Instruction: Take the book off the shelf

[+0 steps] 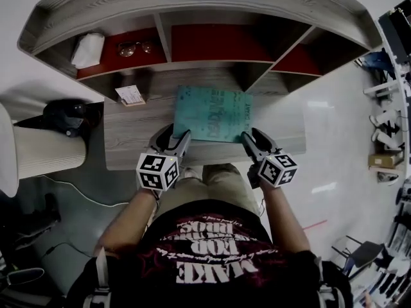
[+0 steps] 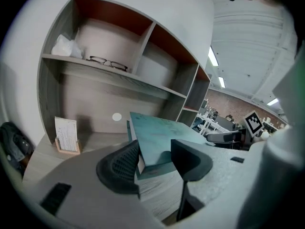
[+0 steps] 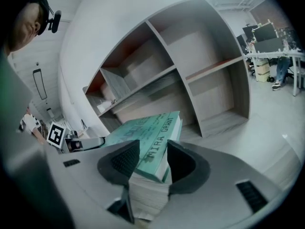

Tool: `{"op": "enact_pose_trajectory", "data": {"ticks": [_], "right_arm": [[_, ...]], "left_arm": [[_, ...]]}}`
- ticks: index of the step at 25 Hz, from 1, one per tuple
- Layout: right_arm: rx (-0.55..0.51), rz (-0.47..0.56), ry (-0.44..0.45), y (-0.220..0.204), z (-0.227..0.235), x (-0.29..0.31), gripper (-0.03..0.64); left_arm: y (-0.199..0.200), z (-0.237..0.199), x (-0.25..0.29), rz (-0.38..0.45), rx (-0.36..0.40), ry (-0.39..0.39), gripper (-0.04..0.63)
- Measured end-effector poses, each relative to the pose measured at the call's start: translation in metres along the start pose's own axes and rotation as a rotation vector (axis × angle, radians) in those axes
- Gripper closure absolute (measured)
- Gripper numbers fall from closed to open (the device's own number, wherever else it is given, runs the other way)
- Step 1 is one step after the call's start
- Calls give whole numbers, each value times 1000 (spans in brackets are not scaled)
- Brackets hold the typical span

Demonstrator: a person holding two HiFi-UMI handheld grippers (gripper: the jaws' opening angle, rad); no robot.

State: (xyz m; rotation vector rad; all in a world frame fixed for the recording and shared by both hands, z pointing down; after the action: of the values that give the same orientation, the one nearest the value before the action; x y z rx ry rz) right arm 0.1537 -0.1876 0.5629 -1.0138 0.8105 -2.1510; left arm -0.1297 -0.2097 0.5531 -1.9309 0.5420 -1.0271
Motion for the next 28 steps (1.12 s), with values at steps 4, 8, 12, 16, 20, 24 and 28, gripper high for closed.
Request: {"op": "enact_pose_trajectory", "data": {"ticks": [4, 8, 12, 16, 20, 24, 28], "right_arm": [[19, -51, -30, -25, 19, 12, 445], [26, -97, -49, -46, 33, 24, 449], [28, -135, -66, -64, 46, 35, 449], [32, -170, -84, -81, 60, 50, 449], [32, -208, -99, -98, 70, 61, 443], [33, -250, -128, -112, 82, 69, 437], [20, -321, -116, -125, 86, 75, 402]], "left_arm": [[-33, -9, 19, -37, -35, -16, 383], [-62, -16, 29, -40, -40, -17, 382], [-88, -20, 38, -45, -47, -5, 383], [-112, -29, 51, -71, -57, 11, 382], [-130, -34, 60, -108, -51, 30, 382], [-145, -35, 71, -150, -36, 49, 382], [-158, -36, 78, -248, -7, 50, 382]]}}
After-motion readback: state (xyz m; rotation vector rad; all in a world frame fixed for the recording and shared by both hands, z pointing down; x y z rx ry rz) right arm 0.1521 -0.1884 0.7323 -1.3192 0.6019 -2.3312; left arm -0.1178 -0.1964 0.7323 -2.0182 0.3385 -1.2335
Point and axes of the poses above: the fingertips, and each gripper's own axes: x forward along the fingers, z to its right, y out of its top, the point moved 7 cm from there along -x, backward along the fingers, and after that the axes turned 3 degrees about x, right-handed, at the moved point
